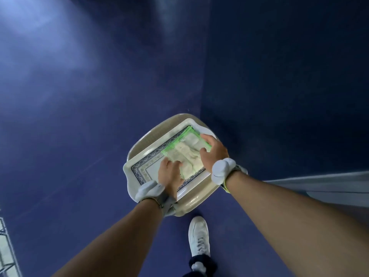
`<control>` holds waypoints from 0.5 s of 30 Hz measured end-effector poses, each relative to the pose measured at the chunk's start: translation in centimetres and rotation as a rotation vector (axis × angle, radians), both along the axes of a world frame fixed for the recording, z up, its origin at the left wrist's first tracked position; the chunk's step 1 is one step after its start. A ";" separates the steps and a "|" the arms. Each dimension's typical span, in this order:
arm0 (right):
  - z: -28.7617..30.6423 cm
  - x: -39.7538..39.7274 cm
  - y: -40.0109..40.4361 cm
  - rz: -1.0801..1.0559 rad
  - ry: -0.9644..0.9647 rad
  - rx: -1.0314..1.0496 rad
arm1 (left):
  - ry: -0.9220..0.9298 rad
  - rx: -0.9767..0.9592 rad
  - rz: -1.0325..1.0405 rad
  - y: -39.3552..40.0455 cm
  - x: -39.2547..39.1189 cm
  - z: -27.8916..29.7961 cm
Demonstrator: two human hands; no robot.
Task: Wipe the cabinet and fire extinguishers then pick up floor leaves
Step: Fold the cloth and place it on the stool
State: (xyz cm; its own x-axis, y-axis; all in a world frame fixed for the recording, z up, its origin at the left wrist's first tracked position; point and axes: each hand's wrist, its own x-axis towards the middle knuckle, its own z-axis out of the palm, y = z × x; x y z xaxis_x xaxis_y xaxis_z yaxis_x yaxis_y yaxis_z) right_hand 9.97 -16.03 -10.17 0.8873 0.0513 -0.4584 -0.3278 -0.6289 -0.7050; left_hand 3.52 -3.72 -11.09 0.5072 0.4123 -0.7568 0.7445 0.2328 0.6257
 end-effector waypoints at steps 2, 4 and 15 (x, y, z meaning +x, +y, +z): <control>0.0 -0.3 -0.5 0.024 0.013 -0.021 | 0.051 0.086 -0.208 0.4 -0.1 0.1; 0.5 -1.0 -1.3 -0.004 0.005 -0.010 | 0.069 0.253 -0.393 0.8 -0.2 0.2; 9.6 -11.9 -8.3 0.156 0.379 -0.033 | -0.211 0.667 -1.443 -2.2 -7.6 9.5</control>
